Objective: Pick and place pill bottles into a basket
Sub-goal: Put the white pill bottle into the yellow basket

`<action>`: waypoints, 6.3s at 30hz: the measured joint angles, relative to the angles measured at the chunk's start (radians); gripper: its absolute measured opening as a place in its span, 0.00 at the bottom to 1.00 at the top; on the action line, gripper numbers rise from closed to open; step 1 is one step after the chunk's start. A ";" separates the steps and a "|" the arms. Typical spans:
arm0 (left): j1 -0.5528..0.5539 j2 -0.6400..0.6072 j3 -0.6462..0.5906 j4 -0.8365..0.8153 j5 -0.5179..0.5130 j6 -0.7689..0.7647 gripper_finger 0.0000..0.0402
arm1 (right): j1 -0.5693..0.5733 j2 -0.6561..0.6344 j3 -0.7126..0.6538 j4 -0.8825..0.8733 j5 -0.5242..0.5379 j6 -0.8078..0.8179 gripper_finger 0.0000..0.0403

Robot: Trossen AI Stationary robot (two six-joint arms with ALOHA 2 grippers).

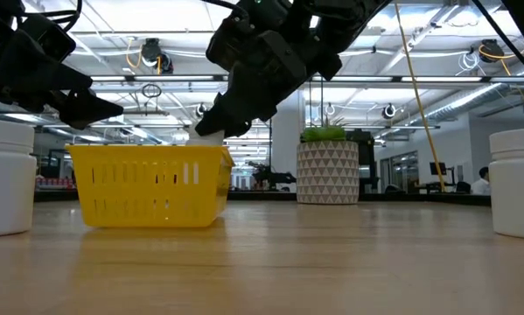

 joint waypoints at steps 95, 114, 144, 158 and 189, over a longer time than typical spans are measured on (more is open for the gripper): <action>0.000 0.028 0.000 -0.052 -0.079 0.019 0.91 | 0.017 -1.080 -0.915 0.266 0.345 0.175 0.54; 0.002 0.144 0.324 -0.418 -0.205 0.033 0.91 | 0.027 -1.247 -1.310 0.547 0.345 0.356 0.53; 0.490 0.772 0.845 -0.668 0.296 0.440 0.91 | 0.126 -1.247 -1.381 0.690 0.343 0.256 0.53; 0.552 0.937 0.845 -0.612 0.299 0.441 0.91 | 0.150 -1.247 -1.381 0.712 0.349 0.274 0.53; 0.483 1.092 0.844 -0.521 0.392 0.386 0.91 | 0.149 -1.247 -1.382 0.711 0.350 0.275 0.53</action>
